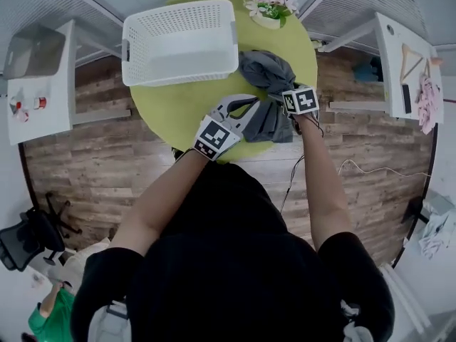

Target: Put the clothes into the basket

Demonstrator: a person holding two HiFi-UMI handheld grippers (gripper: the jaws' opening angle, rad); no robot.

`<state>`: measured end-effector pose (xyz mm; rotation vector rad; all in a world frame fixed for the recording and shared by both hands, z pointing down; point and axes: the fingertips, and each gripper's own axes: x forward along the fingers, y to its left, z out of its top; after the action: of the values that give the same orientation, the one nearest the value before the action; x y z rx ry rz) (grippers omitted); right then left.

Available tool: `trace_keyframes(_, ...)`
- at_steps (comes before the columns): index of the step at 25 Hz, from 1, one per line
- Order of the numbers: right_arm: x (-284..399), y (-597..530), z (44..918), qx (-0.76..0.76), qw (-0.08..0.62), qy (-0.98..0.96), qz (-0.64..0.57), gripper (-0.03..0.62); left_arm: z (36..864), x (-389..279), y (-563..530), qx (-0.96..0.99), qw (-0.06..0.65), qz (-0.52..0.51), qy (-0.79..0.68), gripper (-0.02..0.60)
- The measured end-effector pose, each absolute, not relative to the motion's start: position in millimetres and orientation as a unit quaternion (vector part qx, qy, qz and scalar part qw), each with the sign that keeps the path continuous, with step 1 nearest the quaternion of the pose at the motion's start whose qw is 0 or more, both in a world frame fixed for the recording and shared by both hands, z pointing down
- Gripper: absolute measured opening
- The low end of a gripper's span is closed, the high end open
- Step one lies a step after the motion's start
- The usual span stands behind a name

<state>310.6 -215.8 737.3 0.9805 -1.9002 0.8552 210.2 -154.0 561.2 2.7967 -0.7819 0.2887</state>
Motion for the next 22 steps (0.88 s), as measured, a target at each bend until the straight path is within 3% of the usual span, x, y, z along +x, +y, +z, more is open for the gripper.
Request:
trace_keyframes(9, 310, -227, 800, 0.375, 0.480, -0.708, 0.357, 0.451, 572, 179, -163, 0.932, 0.124, 0.091, -0.329, 0.005)
trace_keyframes(18, 305, -228, 816, 0.373, 0.498, -0.697, 0.357, 0.448, 566, 142, -164, 0.916, 0.118, 0.089, -0.373, 0.005)
trace_keyframes(22, 304, -225, 809, 0.371, 0.499, -0.703, 0.346, 0.377, 565, 137, -165, 0.915, 0.115, 0.088, -0.376, 0.005)
